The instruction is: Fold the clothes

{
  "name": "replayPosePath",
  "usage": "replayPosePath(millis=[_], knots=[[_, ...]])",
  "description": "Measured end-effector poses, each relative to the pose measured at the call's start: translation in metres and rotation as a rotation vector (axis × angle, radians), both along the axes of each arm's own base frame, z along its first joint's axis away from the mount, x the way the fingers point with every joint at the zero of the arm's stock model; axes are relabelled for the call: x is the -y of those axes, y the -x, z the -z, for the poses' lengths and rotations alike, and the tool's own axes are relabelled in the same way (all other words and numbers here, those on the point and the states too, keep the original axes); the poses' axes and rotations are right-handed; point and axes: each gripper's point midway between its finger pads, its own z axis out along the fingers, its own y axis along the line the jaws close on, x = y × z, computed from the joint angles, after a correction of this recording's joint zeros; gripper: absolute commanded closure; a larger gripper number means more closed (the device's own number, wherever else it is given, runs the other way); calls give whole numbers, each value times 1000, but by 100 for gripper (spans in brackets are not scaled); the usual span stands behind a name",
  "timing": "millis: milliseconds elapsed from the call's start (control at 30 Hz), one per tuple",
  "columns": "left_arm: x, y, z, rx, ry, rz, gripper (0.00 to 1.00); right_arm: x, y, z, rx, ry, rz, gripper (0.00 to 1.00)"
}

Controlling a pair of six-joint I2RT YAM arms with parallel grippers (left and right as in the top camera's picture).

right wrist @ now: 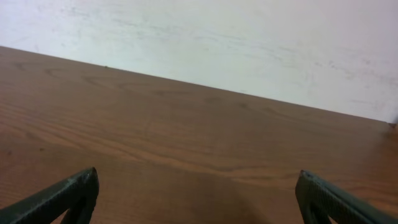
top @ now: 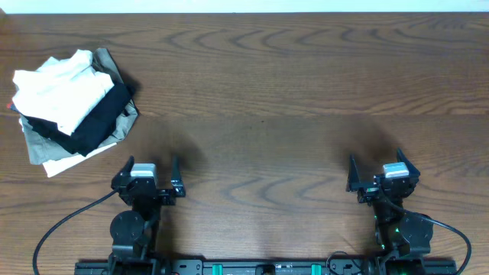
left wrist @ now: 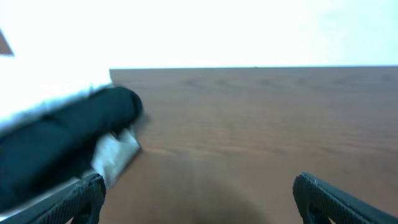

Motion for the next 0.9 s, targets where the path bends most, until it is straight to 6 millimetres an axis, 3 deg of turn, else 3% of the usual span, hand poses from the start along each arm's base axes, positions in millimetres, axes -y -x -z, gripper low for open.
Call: replayPosePath(millis=[233,900], knots=[[-13,-3,-3,35,-25,-51,2,0,0,0,0,2,0,1],[-13,-3,-3,35,-26,-54,2,0,0,0,0,2,0,1]])
